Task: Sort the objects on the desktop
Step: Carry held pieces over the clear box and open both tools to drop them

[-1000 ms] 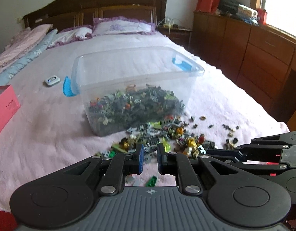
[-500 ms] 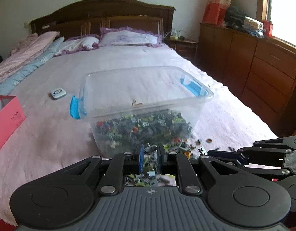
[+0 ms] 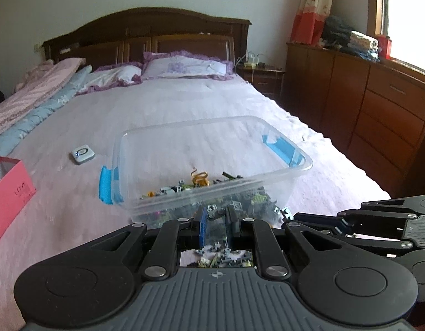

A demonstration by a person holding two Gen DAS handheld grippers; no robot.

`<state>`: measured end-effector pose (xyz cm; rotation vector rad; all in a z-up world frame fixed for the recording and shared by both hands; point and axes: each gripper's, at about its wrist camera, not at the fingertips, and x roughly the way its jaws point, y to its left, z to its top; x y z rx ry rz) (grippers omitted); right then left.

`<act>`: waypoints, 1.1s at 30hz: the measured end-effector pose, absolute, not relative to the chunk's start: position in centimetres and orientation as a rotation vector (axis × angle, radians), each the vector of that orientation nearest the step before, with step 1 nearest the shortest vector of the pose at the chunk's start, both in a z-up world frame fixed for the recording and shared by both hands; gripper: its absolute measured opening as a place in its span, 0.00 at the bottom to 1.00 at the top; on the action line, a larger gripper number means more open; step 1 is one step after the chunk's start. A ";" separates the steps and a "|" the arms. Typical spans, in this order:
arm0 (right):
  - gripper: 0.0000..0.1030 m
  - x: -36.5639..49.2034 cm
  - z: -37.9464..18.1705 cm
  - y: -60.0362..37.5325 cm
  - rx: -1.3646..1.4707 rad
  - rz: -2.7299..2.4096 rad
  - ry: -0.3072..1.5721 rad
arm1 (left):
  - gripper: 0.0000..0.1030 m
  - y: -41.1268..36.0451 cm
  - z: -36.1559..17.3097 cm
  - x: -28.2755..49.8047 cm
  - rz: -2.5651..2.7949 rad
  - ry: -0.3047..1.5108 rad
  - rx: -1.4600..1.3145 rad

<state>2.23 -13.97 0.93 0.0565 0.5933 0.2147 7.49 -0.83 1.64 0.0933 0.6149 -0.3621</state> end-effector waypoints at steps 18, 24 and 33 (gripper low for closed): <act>0.08 7.1 2.2 -15.1 0.062 0.194 0.540 | 0.15 -1.7 2.9 11.2 -0.354 0.557 0.092; 0.08 8.9 2.8 -15.2 0.061 0.200 0.520 | 0.15 -1.8 2.8 13.0 -0.335 0.565 0.090; 0.08 12.3 2.1 -14.7 0.057 0.198 0.546 | 0.16 -1.6 2.2 15.8 -0.308 0.594 0.088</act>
